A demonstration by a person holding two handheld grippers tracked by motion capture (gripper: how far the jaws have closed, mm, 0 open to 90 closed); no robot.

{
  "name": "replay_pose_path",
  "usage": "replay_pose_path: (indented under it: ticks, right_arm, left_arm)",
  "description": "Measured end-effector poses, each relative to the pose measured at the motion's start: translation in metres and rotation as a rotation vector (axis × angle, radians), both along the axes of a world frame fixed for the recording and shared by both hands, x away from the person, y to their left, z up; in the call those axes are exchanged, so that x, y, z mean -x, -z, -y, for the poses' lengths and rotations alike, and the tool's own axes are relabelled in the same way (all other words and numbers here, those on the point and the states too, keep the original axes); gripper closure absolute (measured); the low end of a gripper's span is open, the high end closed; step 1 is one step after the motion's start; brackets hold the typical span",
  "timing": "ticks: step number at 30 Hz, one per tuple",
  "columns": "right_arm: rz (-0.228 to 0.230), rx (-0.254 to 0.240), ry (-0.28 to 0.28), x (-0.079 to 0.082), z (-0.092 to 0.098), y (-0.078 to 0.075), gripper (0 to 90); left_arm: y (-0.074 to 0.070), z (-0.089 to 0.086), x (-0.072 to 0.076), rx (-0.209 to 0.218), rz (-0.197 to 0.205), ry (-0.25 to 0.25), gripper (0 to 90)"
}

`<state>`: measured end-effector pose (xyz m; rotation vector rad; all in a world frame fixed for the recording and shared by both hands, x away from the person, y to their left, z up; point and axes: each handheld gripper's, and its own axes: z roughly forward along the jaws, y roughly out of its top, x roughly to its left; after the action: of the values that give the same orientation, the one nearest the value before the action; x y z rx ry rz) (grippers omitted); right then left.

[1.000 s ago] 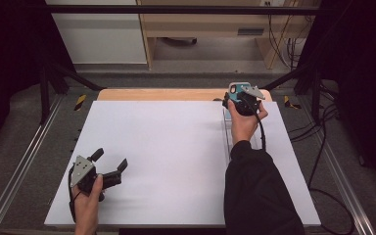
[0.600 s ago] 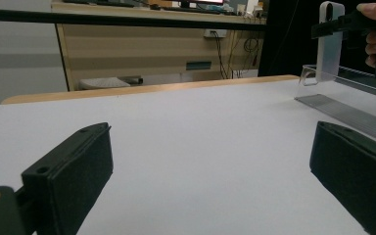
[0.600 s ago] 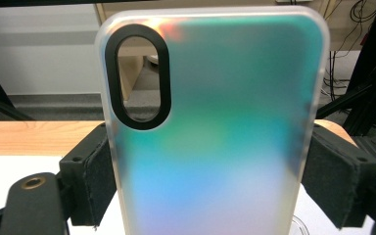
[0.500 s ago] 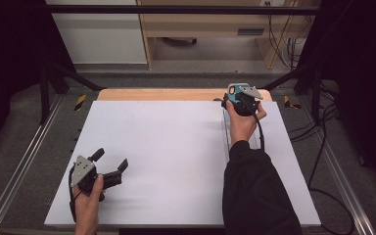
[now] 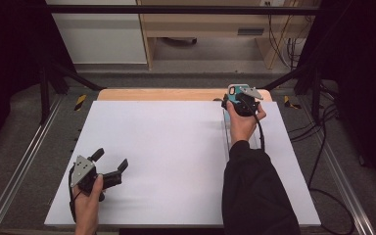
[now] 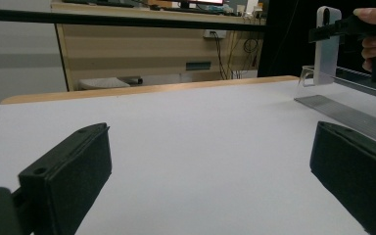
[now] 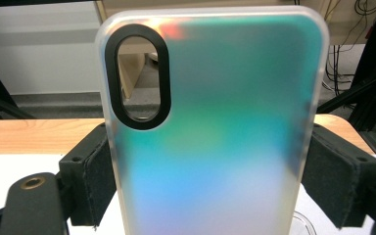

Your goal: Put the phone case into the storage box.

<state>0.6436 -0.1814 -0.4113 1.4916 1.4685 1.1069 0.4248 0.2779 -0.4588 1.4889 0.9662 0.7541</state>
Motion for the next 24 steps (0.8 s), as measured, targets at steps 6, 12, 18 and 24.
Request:
replay_pose_path:
  ticks: [6,12,18,24]
  right_arm:
    - [-0.005,0.002,0.010,-0.0012,0.0020,0.0017,17.1]
    - [-0.011,0.003,0.014,-0.0022,0.0034,0.0039,17.1]
    - [-0.018,0.006,0.013,-0.0022,0.0031,0.0061,17.0]
    - [-0.014,0.009,0.012,-0.0024,0.0030,0.0081,17.0]
  left_arm:
    - [-0.0002,-0.0009,0.0000,-0.007,0.002,-0.006,1.3]
    - [0.0000,-0.0002,-0.0001,-0.002,-0.002,0.000,1.4]
    - [0.0000,0.0001,0.0000,-0.001,-0.001,0.001,1.3]
    - [0.0000,0.0004,0.0000,-0.002,-0.001,0.003,1.4]
